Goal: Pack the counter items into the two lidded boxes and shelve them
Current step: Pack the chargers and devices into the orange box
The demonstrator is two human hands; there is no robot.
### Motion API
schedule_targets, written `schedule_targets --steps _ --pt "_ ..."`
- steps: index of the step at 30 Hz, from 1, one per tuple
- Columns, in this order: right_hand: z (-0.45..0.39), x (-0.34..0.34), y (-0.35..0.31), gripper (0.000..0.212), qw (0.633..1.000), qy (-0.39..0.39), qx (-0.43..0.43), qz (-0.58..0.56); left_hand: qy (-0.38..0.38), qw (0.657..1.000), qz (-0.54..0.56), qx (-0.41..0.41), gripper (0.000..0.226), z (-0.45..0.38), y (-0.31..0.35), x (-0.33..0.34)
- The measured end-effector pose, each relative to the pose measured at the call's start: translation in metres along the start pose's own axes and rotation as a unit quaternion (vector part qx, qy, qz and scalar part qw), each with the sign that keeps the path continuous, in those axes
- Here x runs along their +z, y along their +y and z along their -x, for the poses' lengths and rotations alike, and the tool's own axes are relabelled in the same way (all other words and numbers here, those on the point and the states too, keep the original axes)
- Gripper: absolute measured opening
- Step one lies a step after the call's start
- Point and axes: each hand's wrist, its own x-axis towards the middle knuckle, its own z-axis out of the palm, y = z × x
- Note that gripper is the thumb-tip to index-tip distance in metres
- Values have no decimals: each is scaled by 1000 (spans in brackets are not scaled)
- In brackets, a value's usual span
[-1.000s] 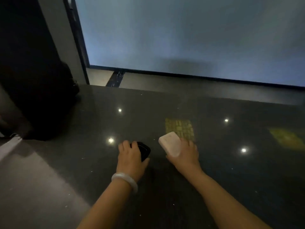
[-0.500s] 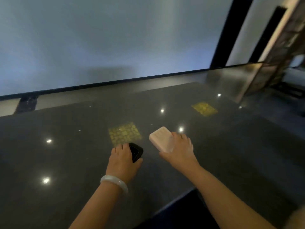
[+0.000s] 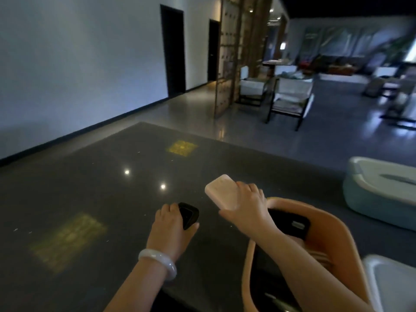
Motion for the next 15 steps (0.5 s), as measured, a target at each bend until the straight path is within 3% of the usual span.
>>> schedule_targets --steps 5,10,15 --pt "16 -38 48 86 995 36 89 -10 -49 993 41 98 66 -20 50 26" --pt "36 -65 85 85 982 72 170 48 -91 978 69 175 65 -21 75 48" --pt "59 -71 113 87 981 33 182 59 -123 957 82 248 53 -17 84 59"
